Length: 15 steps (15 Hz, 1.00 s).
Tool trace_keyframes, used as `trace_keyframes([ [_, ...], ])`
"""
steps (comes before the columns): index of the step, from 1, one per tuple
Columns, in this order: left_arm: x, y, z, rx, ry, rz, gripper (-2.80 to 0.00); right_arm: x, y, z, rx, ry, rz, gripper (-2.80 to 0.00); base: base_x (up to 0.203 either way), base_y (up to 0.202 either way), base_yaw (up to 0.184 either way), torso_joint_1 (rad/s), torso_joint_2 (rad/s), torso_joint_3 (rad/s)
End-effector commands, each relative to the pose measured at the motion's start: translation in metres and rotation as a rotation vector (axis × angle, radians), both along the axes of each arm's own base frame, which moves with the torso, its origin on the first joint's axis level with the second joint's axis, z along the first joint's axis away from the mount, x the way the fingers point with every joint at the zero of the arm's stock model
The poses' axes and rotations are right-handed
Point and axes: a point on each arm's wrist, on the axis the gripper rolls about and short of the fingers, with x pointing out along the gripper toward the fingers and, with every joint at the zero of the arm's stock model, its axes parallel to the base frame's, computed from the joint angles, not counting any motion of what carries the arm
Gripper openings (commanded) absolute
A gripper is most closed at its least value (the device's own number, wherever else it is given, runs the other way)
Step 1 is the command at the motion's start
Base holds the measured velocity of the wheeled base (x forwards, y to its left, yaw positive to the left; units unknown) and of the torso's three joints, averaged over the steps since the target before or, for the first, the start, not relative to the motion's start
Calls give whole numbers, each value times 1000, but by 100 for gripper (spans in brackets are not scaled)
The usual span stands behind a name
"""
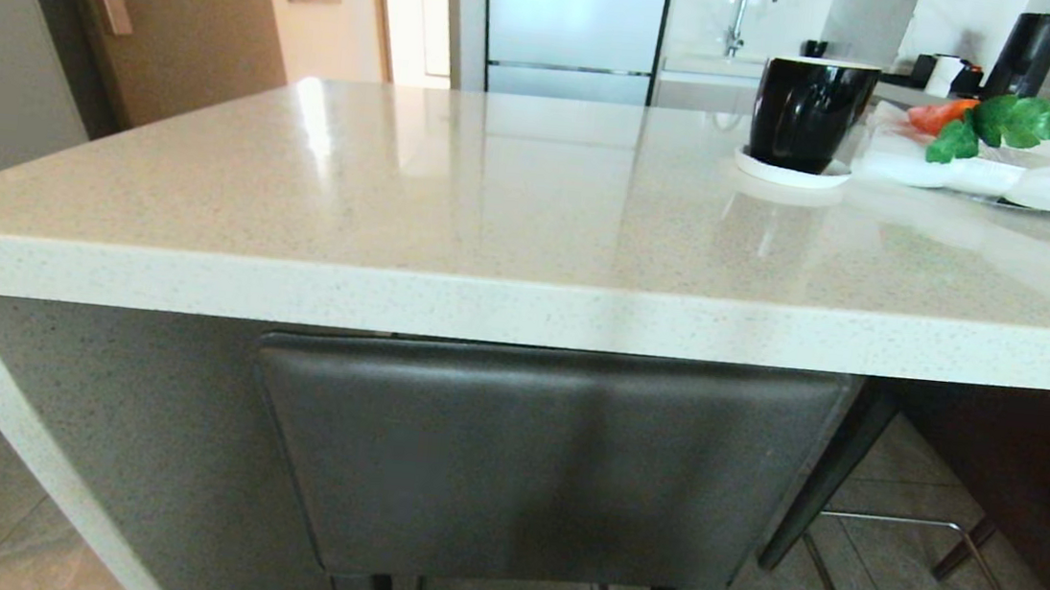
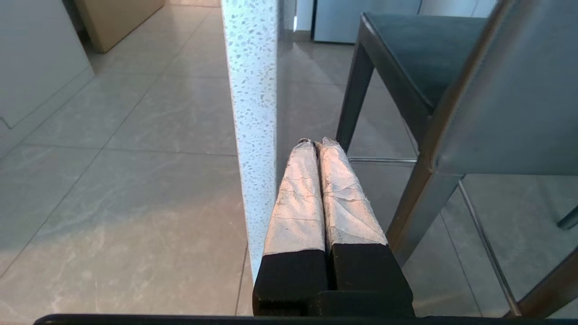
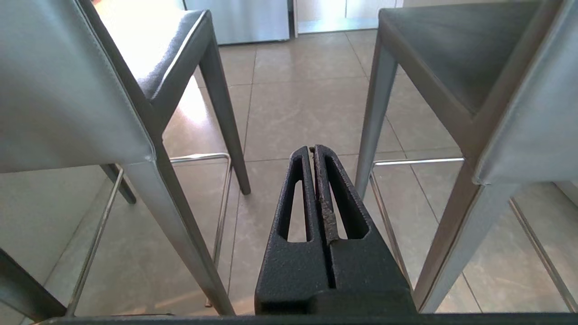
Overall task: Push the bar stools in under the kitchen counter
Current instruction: Pull the gray chair out from under the dining table
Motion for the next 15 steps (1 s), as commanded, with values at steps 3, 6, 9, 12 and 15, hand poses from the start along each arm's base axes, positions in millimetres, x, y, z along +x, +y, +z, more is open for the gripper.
trace_keyframes([
  [3, 0, 0, 0, 5, 3, 0, -280, 0, 0, 0, 0, 1, 0, -280, 0, 0, 0, 0, 0, 0],
  [6, 0, 0, 0, 7, 2, 1, -280, 0, 0, 0, -3, -2, 0, -280, 0, 0, 0, 0, 0, 0],
  [9, 0, 0, 1, 38, -11, 4, -280, 0, 0, 1, -17, -6, 2, -280, 0, 0, 0, 0, 0, 0],
  [12, -8, -2, 35, 88, -136, -93, -280, 0, 0, 1, -64, -6, 20, -280, 0, 0, 0, 0, 0, 0],
  [15, 6, -5, 75, 36, -40, -201, -280, 0, 1, 1, -89, -11, 39, -280, 0, 0, 0, 0, 0, 0],
])
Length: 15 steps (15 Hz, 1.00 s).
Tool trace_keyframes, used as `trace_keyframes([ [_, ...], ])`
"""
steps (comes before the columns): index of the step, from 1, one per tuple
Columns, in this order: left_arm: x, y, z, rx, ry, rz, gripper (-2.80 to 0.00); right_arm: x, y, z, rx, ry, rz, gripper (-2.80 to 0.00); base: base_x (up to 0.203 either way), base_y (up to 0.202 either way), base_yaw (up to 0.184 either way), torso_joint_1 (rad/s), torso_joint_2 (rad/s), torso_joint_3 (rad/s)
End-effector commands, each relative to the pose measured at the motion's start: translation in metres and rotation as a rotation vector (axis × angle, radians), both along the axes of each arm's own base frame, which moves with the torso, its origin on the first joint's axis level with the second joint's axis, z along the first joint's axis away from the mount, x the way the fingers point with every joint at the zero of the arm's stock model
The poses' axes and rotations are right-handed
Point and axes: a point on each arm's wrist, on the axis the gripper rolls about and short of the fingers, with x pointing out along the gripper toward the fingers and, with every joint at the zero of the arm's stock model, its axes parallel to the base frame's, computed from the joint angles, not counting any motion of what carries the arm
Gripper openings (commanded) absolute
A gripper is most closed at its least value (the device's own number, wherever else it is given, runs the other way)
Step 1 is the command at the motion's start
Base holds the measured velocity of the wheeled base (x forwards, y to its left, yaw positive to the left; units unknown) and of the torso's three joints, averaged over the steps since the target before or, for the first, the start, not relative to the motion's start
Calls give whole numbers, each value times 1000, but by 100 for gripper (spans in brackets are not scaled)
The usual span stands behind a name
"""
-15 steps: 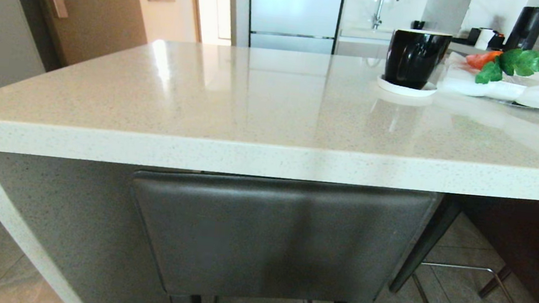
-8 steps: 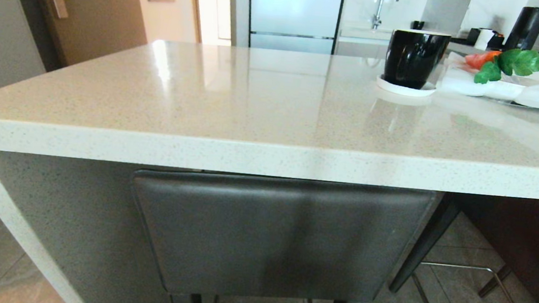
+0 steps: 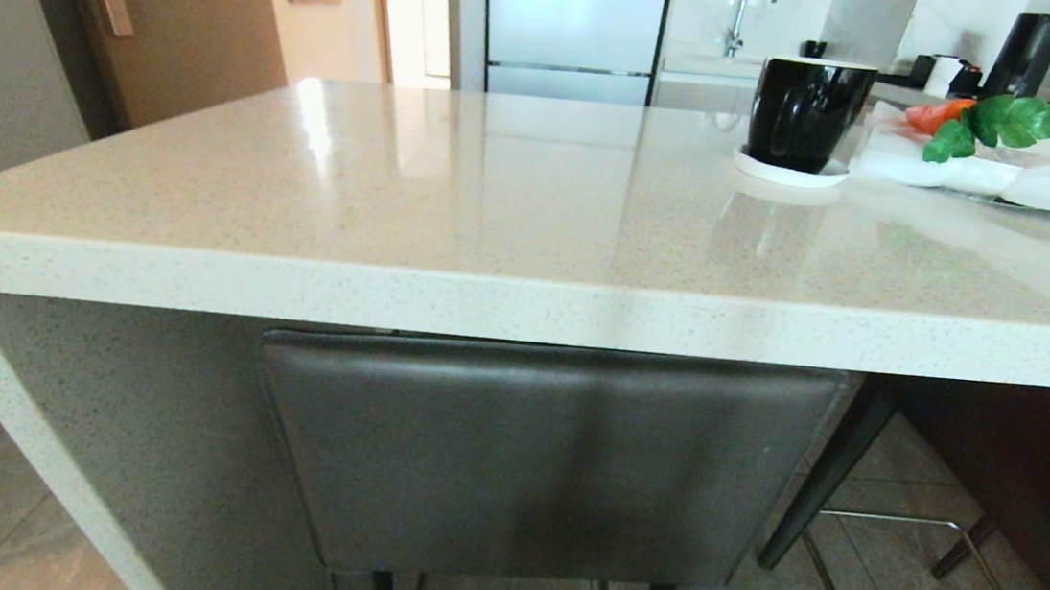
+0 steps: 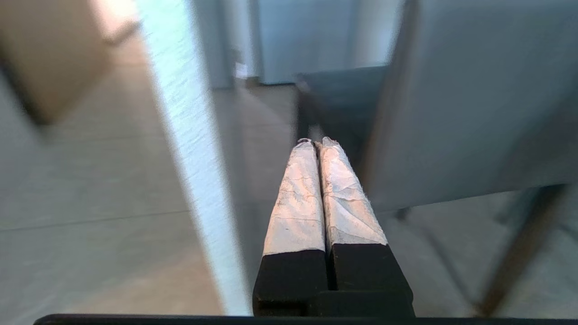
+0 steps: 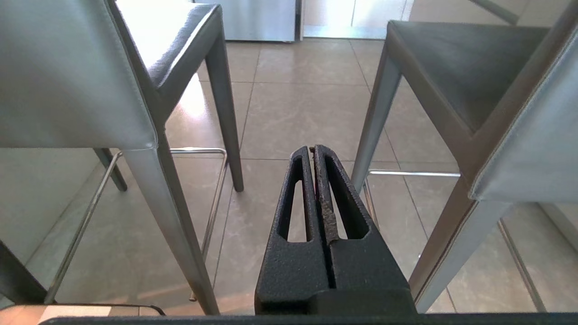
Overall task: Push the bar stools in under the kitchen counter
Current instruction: Pull the gray chair out from under the dining table
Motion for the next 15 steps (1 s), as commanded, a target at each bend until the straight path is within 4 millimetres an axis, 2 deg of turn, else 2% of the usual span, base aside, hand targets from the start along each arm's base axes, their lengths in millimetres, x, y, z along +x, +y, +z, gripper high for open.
trace_keyframes([
  [1, 27, -1, 23, -14, 118, -46, -280, 0, 0, 0, -4, -3, 4, -280, 0, 0, 0, 0, 0, 0],
  [4, 73, -3, 25, 15, 212, -141, -280, 0, 0, -1, 12, 7, -6, -280, 0, 0, 0, 0, 0, 0],
  [8, 131, -8, 9, 48, 351, -228, -280, 0, 0, -1, 15, 7, -6, -280, 0, 0, 0, 0, 0, 0],
  [13, 181, -13, -15, 66, 431, -226, -280, 2, 0, 0, -13, 41, 4, -280, 0, 0, 0, 0, 0, 0],
  [15, 198, -16, -22, 73, 429, -207, -280, 5, 1, 7, -57, 70, 37, -280, 0, 0, 0, 0, 0, 0],
])
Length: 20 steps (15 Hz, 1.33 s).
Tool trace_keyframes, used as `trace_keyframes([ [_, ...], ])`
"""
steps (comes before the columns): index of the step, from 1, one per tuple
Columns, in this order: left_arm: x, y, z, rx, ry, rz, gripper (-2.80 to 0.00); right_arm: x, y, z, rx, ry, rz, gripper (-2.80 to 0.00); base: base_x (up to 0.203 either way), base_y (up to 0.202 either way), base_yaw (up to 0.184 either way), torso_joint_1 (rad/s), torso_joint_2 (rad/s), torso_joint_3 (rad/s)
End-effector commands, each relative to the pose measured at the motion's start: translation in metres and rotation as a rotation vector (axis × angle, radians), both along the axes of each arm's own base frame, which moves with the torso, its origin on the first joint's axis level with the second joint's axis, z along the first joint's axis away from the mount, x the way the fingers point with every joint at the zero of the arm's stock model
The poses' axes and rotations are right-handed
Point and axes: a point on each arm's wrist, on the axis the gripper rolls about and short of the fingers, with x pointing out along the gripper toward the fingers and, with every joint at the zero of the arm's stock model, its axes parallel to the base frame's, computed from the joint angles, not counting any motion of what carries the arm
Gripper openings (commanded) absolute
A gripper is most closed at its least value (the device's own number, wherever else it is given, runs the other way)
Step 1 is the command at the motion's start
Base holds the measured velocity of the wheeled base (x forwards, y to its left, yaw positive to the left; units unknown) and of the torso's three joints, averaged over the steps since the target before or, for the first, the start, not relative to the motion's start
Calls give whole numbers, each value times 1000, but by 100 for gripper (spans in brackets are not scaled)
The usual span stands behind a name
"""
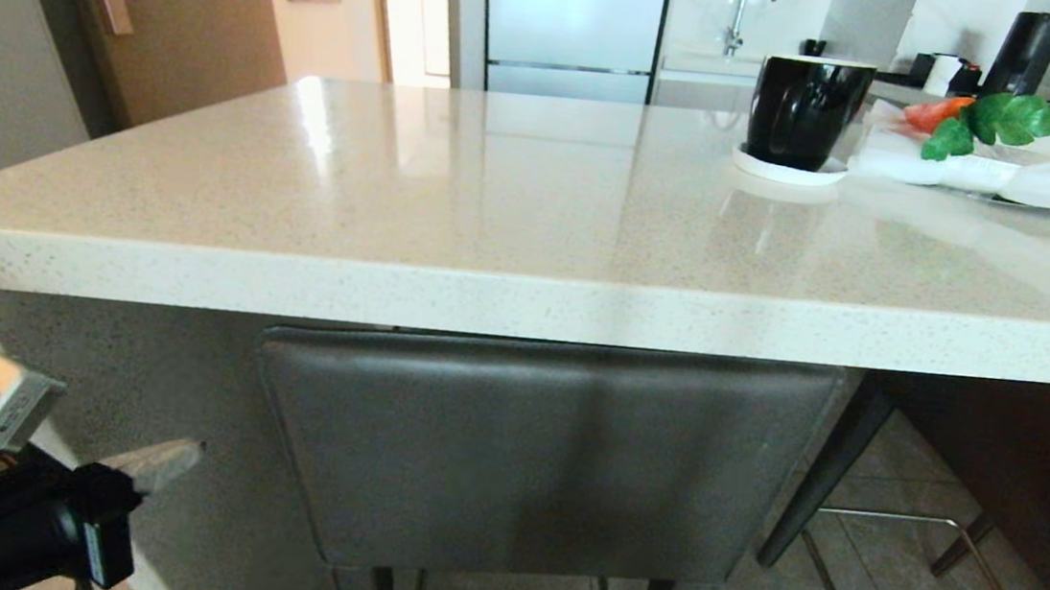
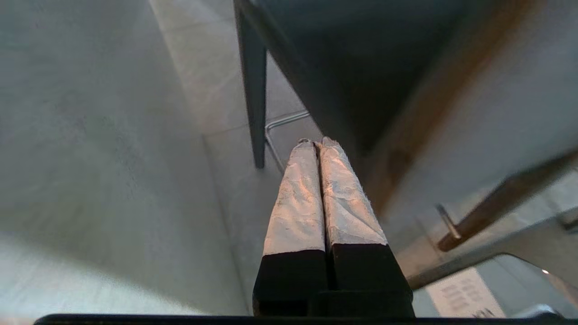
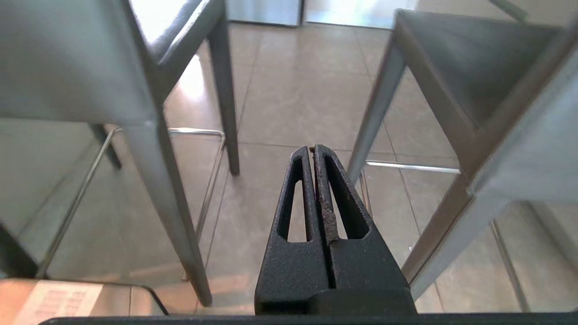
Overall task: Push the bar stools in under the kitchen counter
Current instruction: Pull the gray chair out from under the dining table
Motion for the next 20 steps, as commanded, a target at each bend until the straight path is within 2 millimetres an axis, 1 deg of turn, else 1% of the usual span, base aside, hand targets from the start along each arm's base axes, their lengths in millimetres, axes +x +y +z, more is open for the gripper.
trace_keyframes([
  [1, 25, -5, -19, 7, 65, -5, -280, 2, 1, 19, 0, 6, 35, -280, 0, 0, 0, 0, 0, 0],
  [2, 31, -7, -20, 2, 41, -9, -280, 5, 1, 37, 18, 9, 58, -280, 0, 0, 0, 0, 0, 0],
  [4, 38, -18, -22, -24, 26, -26, -280, 25, 2, 71, 82, 71, 79, -280, 0, 0, 0, 0, 0, 0],
  [5, 39, -24, -24, -36, 21, -33, -280, 39, 2, 81, 106, 119, 81, -280, 0, 0, 0, 0, 0, 0],
  [7, 39, -28, -25, -53, -1, -48, -280, 64, 2, 90, 92, 201, 103, -280, 0, 0, 0, 0, 0, 0],
  [9, 41, -30, -26, -55, -13, -54, -280, 89, 6, 94, 67, 250, 194, -280, 0, 0, 0, 0, 0, 0],
  [12, 41, -33, -26, -56, -18, -68, -280, 133, 16, 98, -3, 191, 312, -280, 0, 0, 0, 0, 0, 0],
  [13, 40, -34, -26, -55, -17, -72, -280, 139, 25, 95, -25, 183, 386, -280, 0, 0, 0, 0, 0, 0],
  [15, 40, -40, -26, -52, -17, -80, -280, 138, 41, 88, -47, 193, 519, -280, 0, 0, 0, 0, 0, 0],
  [16, 41, -43, -27, -51, -17, -89, -280, 141, 45, 81, -50, 223, 543, -280, 0, 0, 0, 0, 0, 0],
  [18, 43, -49, -28, -52, -27, -107, -280, 147, 48, 78, -45, 234, 553, -280, 0, 0, 0, 0, 0, 0],
  [20, 49, -51, -35, -50, -33, -101, -280, 148, 50, 67, -47, 255, 563, -280, 0, 0, 0, 0, 0, 0],
])
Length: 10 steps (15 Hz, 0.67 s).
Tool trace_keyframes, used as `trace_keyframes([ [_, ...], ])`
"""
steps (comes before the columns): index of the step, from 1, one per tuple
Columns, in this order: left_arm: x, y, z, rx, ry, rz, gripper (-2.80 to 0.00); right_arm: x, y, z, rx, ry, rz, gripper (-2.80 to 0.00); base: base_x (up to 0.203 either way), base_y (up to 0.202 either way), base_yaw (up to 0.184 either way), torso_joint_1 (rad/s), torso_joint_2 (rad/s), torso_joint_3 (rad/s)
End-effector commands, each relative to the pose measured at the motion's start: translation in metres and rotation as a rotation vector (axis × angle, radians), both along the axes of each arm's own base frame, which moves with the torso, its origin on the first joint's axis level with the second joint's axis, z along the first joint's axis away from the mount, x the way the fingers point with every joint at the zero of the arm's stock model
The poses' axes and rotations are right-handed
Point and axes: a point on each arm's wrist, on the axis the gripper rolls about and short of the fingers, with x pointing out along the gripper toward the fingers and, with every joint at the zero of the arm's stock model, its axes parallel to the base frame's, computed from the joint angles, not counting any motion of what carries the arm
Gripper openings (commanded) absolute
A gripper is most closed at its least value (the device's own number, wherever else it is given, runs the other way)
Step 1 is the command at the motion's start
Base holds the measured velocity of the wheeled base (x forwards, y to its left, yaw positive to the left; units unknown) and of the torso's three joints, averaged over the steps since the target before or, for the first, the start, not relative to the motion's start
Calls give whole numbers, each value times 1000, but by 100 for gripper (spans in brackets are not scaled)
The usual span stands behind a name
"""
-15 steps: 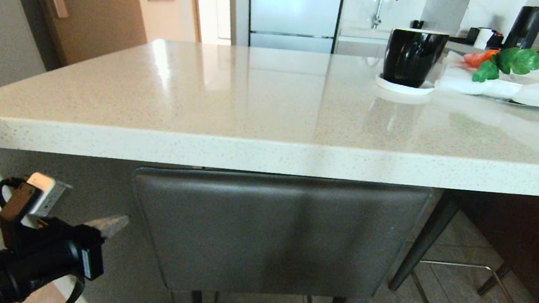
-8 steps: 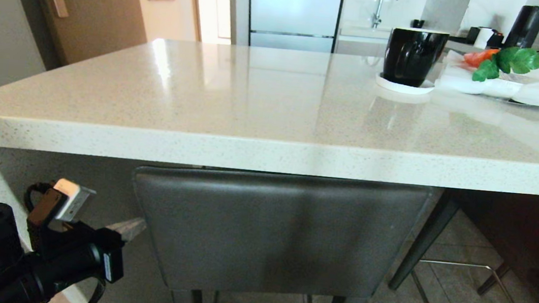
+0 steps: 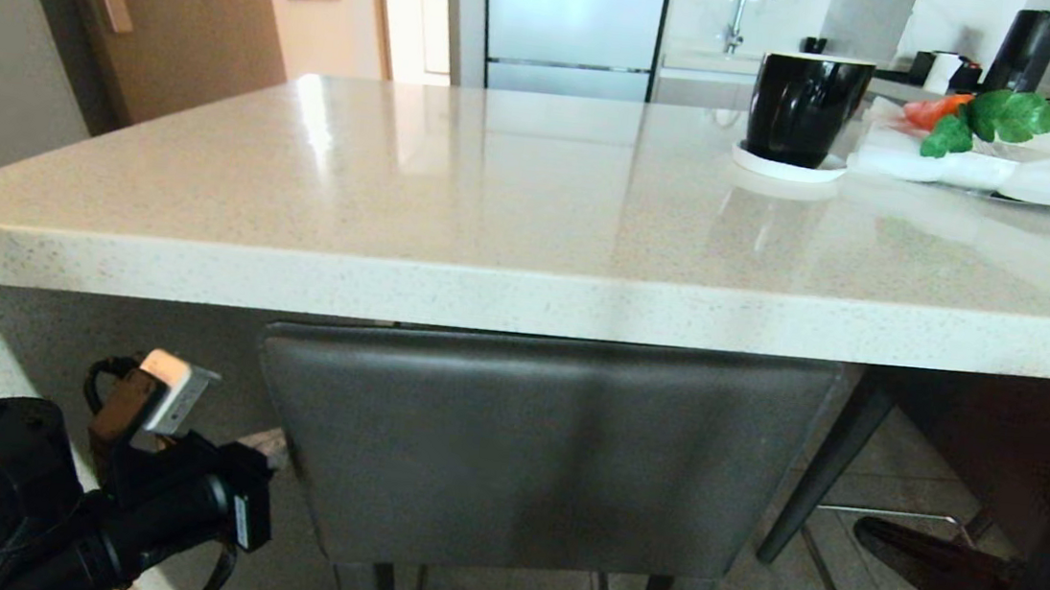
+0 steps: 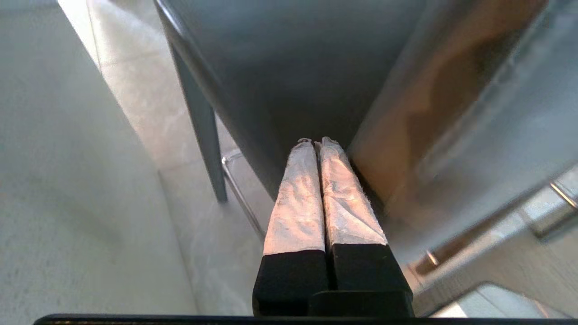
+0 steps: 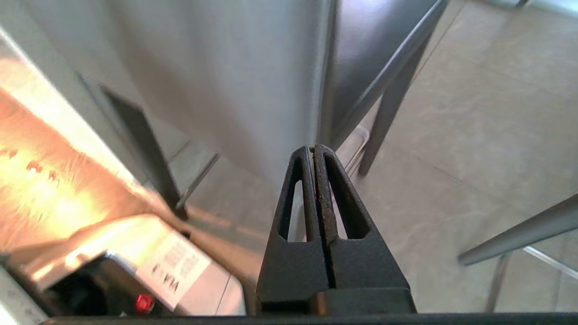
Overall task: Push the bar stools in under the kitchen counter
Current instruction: Pull the gray chair out from under the dining table
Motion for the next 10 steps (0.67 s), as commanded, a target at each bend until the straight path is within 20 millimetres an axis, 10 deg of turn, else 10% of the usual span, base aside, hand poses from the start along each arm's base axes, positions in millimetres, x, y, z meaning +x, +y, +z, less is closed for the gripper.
trace_keyframes([
  [1, 7, -4, -17, 24, 51, 24, -280, 4, 3, -19, -21, 59, 11, -280, 0, 0, 0, 0, 0, 0],
  [10, -5, -10, -13, -3, 45, 54, -280, 14, 8, -40, 30, 25, 34, -280, 0, 0, 0, 0, 0, 0],
])
